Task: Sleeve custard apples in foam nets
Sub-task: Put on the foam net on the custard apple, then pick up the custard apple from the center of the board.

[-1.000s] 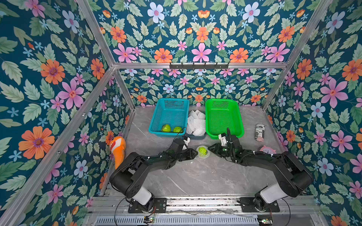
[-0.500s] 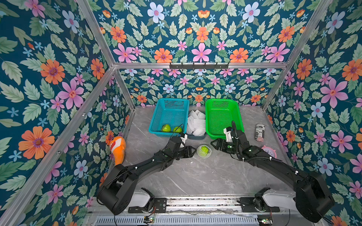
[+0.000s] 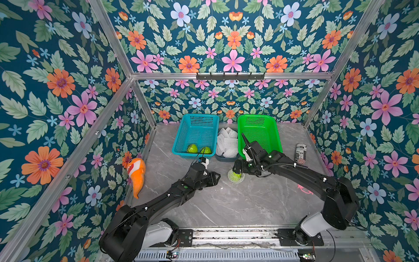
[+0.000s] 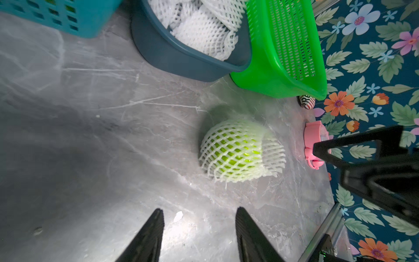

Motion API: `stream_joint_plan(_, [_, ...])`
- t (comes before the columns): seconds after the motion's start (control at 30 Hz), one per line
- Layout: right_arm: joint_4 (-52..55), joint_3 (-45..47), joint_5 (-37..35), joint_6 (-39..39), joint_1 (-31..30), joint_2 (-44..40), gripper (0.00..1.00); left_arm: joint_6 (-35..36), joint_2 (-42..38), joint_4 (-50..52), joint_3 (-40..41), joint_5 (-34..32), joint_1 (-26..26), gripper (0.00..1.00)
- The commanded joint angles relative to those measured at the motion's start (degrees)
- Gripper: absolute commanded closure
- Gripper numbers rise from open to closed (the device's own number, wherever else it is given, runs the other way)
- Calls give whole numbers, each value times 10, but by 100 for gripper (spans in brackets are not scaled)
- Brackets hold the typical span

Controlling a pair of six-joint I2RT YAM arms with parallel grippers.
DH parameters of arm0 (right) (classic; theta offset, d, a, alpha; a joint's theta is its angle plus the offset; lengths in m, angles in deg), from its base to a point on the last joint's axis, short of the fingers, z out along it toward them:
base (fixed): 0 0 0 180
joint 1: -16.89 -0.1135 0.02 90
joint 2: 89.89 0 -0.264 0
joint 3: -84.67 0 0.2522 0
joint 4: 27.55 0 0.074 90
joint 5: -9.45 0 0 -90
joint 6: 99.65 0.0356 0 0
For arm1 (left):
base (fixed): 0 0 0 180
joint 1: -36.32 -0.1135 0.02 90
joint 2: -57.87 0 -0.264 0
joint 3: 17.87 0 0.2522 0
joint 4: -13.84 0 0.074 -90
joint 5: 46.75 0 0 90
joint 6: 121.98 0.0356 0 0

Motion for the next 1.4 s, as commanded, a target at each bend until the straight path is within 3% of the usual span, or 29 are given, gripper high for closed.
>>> stream_joint_plan(0.0, [96, -44, -14, -2, -10, 52, 8, -15, -19, 0, 19, -16, -7, 46])
stream_joint_plan(0.17, [129, -102, -26, 1, -28, 110, 4, -22, -36, -15, 43, -2, -11, 44])
stream_joint_plan(0.33, [130, -120, -34, 12, -29, 145, 8, -35, -47, -74, 74, 47, -14, 44])
stream_joint_plan(0.47, [141, -136, -42, 13, -28, 171, 10, -35, -43, -70, 79, 48, -15, 44])
stream_joint_plan(0.73, [143, -146, -58, 10, -31, 187, 5, -36, -40, -79, 83, 51, -15, 44])
stream_joint_plan(1.37, [158, -191, -78, -2, -32, 257, 13, -42, -31, -94, 91, 53, -15, 47])
